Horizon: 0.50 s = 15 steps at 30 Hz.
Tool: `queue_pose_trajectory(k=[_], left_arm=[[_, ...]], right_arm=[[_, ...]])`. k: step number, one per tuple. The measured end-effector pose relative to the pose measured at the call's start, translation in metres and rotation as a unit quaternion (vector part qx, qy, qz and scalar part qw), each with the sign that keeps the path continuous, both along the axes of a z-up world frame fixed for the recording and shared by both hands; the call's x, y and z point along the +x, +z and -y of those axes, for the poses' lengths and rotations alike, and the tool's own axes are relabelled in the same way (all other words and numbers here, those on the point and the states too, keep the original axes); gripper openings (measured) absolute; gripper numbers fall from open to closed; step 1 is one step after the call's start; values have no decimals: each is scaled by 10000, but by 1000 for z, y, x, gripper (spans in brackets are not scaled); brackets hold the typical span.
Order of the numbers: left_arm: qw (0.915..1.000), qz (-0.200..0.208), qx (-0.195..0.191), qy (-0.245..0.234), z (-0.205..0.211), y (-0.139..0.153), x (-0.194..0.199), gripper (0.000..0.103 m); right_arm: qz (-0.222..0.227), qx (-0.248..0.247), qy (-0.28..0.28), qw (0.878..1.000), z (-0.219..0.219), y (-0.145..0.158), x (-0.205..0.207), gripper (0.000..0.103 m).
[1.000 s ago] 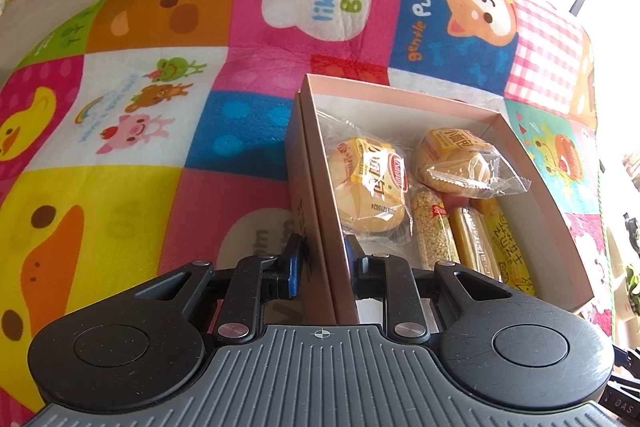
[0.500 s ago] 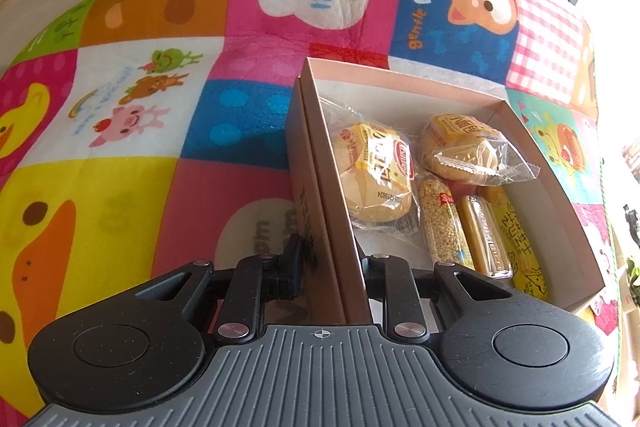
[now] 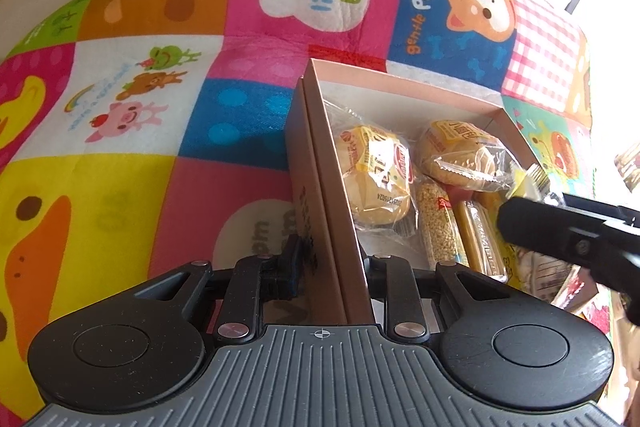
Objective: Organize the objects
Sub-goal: 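Carry the snack packets into the pink box and open the right tool, then move the right tool toward the brown swirl lollipop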
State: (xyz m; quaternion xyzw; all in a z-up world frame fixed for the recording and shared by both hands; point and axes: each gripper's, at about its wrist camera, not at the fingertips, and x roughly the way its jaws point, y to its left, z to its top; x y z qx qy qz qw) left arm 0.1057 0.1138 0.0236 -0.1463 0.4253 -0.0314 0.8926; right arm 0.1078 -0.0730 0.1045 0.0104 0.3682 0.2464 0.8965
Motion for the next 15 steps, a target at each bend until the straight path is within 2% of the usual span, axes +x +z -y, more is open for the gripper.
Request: queue_pose_trajectory(k=[4,8,11,15], left_arm=[[10000,14,-17,11,0,0,0,26],[10000,16,-17,28,1,0,0,26],[10000,10,-17,30,1,0,0,26],[10000,-5,8,60,2,0,1,26]], right_arm=[[-200,-110,-65,9997,0,-21,1,55],[-416,182,-75,9989,16,-26,-1,58],[-192,287,-225,9991,33,-17,-7,66],[268,318,-732,9965,75,0,-18,71]])
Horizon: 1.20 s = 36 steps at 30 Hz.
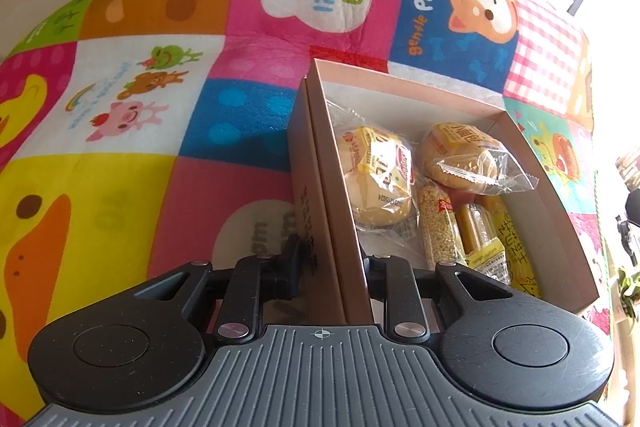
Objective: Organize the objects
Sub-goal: 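Move the right tool toward the brown swirl lollipop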
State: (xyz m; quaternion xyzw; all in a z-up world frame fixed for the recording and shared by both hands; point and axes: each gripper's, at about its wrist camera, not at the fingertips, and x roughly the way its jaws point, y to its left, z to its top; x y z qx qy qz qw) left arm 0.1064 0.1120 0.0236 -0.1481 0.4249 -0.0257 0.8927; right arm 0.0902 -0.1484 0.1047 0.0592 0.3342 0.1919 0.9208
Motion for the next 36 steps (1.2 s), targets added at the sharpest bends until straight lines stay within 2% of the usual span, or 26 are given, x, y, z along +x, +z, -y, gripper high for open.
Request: queue_pose_trajectory(k=[4,9,15,19,20,23,26,28,33,36], left_arm=[[10000,-31,-8,58,0,0,0,25],[9999,-87,26,107,2,1,0,24],[9996,-176,187,134,7,0,2,22],[9995,-199,168,167,6,0,2,22],[9995,-202,162,176,6,0,2,22],[9995,-211,145,177,6,1,2,22],[9996,-209,130,157,5,0,2,22],[9996,-203,119,146,5,0,2,22],[9997,-178,75,126,4,0,1,23],[9998,-161,52,108,3,0,0,23]], right_arm=[[275,-364,-729,9963,47,1,-8,74],[-211,-446,-1206,9915,96,-29,-10,74],[-318,-987,-1125,9882,102,-65,1,74],[-528,-724,-1027,9907,100,-73,30,76],[-615,-608,-1041,9908,98,-74,39,80],[-976,-259,-1150,9882,90,-78,69,80],[-1225,-116,-1154,9857,77,-85,93,80],[-1217,-173,-1141,9858,69,-88,102,80],[-921,-579,-1050,9885,79,-83,85,80],[-1166,-317,-953,9881,104,-88,57,80]])
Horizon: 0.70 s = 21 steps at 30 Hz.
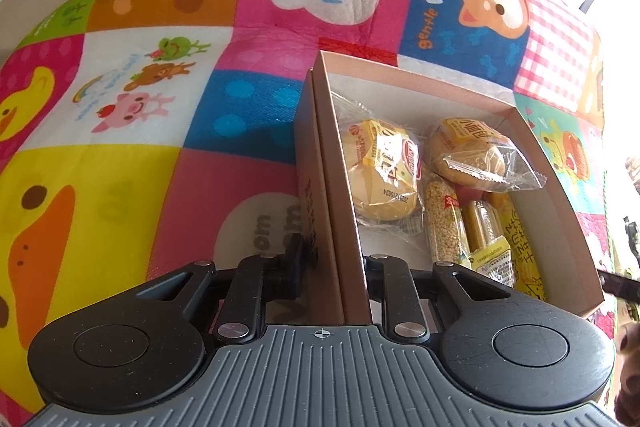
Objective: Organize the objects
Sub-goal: 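Move the right tool toward the brown swirl lollipop, then grasp the lollipop with the right tool and lift it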
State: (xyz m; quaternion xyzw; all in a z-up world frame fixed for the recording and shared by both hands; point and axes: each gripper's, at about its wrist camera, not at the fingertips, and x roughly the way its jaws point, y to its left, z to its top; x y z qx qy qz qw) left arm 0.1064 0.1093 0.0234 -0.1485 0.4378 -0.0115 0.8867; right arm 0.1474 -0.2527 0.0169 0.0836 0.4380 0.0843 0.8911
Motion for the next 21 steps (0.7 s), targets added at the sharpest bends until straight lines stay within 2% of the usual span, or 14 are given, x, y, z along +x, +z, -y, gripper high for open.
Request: queue_pose_trajectory(k=[3,5,7,10,14,19,20,21], left_arm=[[10000,7,-13,-11,0,0,0,24],[10000,4,-9,-12,-1,0,0,24],[10000,-1,5,-19,0,0,0,23],[10000,-3,15,-15,0,0,0,23],[10000,-23,42,5,1,0,0,23],[9999,-42,111,-4,3,1,1,23],[9999,-37,121,-5,3,1,0,23],[9999,-28,137,-9,3,1,0,23]], right_arm=[[-72,262,77,9996,11,4,-39,80],[-172,553,310,9978,10,5,-63,81],[-186,644,566,9961,4,7,-83,81],[158,130,614,9979,-8,13,-91,80],[755,-775,435,9932,-18,15,-70,80],[678,-914,676,9912,-31,-1,-40,79],[651,-911,666,9915,-32,-3,-37,73],[622,-791,623,9930,-31,-4,-37,62]])
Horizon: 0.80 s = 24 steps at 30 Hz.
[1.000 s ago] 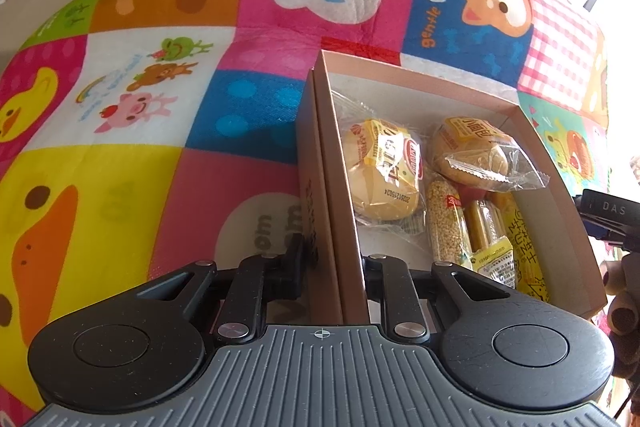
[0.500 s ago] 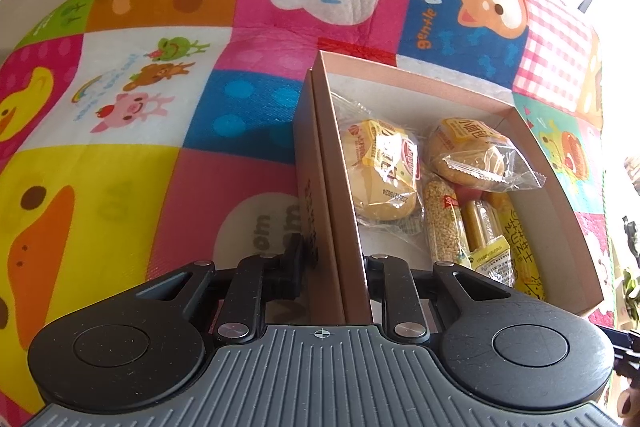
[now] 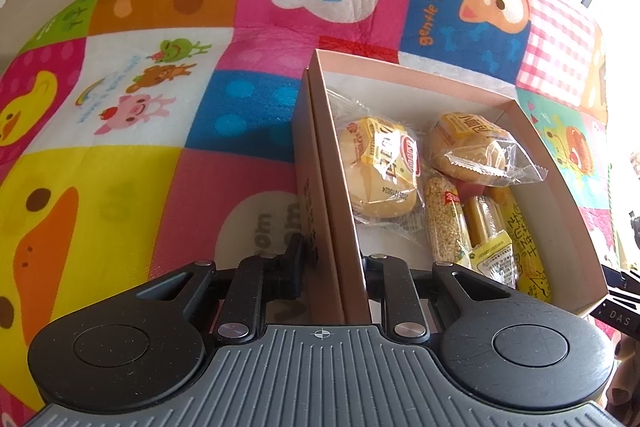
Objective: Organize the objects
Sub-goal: 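Grasp the lollipop with the right tool and lift it, then lower the lollipop into the pink box with the right tool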
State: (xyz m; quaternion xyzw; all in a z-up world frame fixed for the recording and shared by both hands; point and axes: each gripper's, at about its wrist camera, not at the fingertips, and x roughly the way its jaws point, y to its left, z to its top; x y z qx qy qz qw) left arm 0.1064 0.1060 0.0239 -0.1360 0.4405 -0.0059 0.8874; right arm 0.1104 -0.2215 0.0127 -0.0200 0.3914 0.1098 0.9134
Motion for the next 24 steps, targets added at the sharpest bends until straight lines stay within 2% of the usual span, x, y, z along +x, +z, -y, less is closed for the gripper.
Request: queue_pose_trajectory(k=[2,4,10,14,19,24], left_arm=[[10000,4,24,10,1,0,0,22],[10000,6,21,9,1,0,-1,22],[10000,27,29,11,2,1,-1,22],[10000,75,14,13,2,0,-3,23],[10000,80,-9,17,1,-1,-3,23],[9999,83,-58,31,-1,-1,-2,23]], right_arm=[[59,-182,-132,9997,-2,0,-4,50],[60,-250,-154,9996,-1,2,-10,42],[-237,-90,-102,9996,11,13,-40,42],[-322,173,-61,9993,16,34,-68,42],[214,409,189,9988,2,79,-94,42],[755,770,595,9924,-24,126,-84,42]])
